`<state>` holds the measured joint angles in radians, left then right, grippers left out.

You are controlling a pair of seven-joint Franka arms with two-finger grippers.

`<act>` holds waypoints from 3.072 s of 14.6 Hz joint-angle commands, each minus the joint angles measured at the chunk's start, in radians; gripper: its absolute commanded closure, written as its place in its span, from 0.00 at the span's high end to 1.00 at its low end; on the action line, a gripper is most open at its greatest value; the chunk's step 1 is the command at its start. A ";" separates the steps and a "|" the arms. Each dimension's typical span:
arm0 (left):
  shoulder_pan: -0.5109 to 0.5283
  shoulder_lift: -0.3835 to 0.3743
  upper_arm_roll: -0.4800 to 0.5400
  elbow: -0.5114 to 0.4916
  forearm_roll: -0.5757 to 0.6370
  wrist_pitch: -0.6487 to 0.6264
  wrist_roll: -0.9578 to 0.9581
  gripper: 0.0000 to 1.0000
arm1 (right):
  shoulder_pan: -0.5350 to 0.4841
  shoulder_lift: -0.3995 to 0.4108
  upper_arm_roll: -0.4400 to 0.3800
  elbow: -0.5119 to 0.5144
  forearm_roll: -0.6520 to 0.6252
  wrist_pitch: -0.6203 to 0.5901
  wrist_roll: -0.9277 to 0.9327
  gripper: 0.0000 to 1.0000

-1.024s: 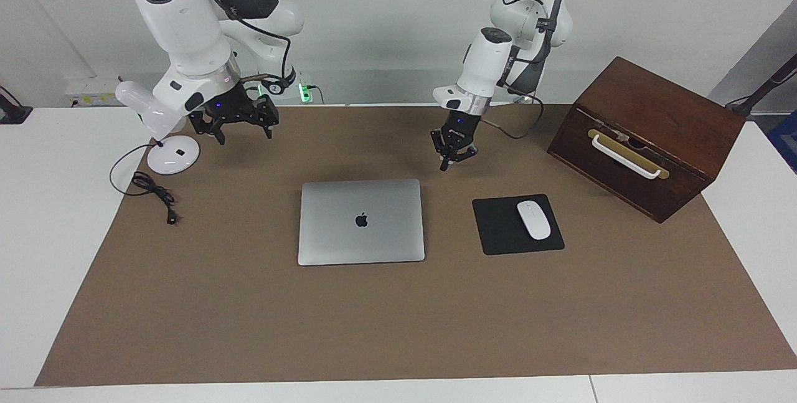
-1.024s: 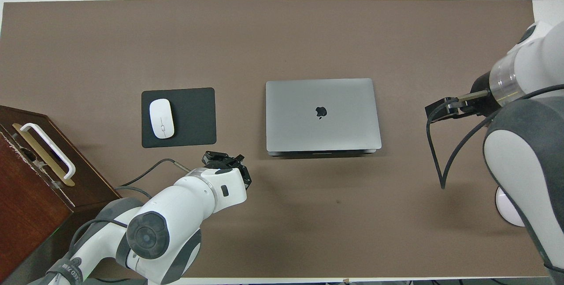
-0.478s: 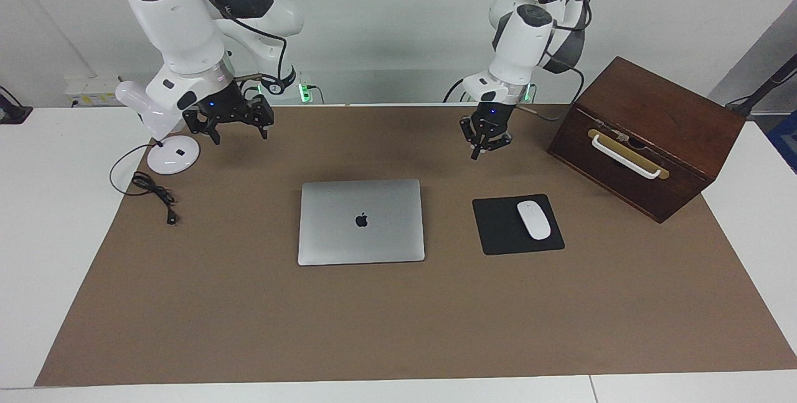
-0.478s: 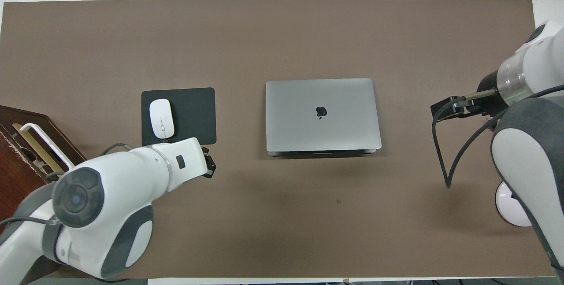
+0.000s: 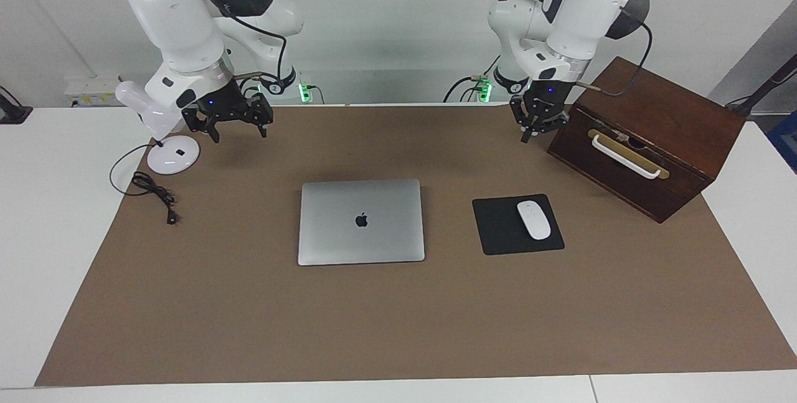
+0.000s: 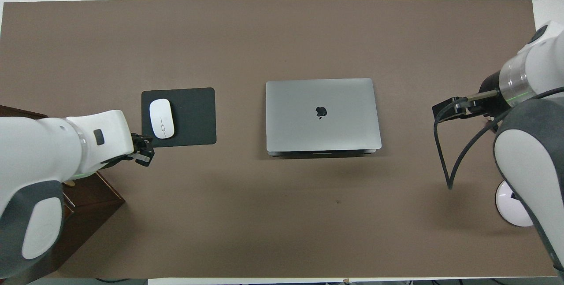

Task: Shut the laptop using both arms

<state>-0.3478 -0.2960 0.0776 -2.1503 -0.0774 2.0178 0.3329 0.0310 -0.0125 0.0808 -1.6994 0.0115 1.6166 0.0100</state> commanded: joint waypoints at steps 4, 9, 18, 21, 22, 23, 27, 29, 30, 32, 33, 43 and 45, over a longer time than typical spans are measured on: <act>0.108 0.014 -0.010 0.122 0.047 -0.169 0.061 0.00 | -0.031 -0.017 -0.001 -0.022 0.011 0.011 -0.021 1.00; 0.188 0.012 -0.009 0.156 0.047 -0.217 0.008 1.00 | -0.051 -0.015 -0.001 -0.022 0.011 0.011 -0.019 1.00; 0.280 0.017 -0.007 0.213 0.051 -0.189 -0.130 1.00 | -0.040 -0.017 -0.001 -0.020 -0.004 0.002 -0.018 1.00; 0.293 0.017 -0.009 0.221 0.053 -0.200 -0.127 1.00 | -0.040 -0.015 -0.001 -0.019 -0.005 0.008 -0.016 1.00; 0.293 0.018 -0.010 0.224 0.053 -0.202 -0.127 1.00 | -0.040 -0.017 -0.001 -0.019 -0.007 0.011 -0.016 1.00; 0.293 0.018 -0.010 0.227 0.053 -0.202 -0.127 1.00 | -0.039 -0.017 -0.001 -0.019 -0.013 0.011 -0.016 1.00; 0.294 0.023 -0.010 0.234 0.053 -0.218 -0.137 1.00 | -0.039 -0.017 0.002 -0.019 -0.025 0.011 -0.016 1.00; 0.293 0.058 -0.007 0.309 0.053 -0.301 -0.156 1.00 | -0.039 -0.015 0.002 -0.017 -0.025 0.014 -0.018 1.00; 0.290 0.090 -0.007 0.369 0.056 -0.344 -0.178 1.00 | -0.039 -0.017 0.002 -0.017 -0.028 0.014 -0.019 1.00; 0.293 0.135 -0.007 0.464 0.065 -0.410 -0.199 1.00 | -0.039 -0.015 0.004 -0.017 -0.047 0.019 -0.018 1.00; 0.294 0.149 -0.009 0.486 0.067 -0.416 -0.199 1.00 | -0.039 -0.015 0.004 -0.017 -0.045 0.019 -0.015 1.00; 0.379 0.215 -0.104 0.480 0.064 -0.384 -0.279 1.00 | -0.040 -0.010 0.004 0.018 -0.030 0.022 -0.013 1.00; 0.372 0.199 -0.102 0.474 0.064 -0.360 -0.320 1.00 | -0.039 -0.009 0.008 0.033 -0.027 0.013 -0.013 1.00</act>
<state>0.0199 -0.0948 -0.0168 -1.6905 -0.0293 1.6390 0.0574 -0.0031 -0.0150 0.0802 -1.6841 -0.0175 1.6529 0.0098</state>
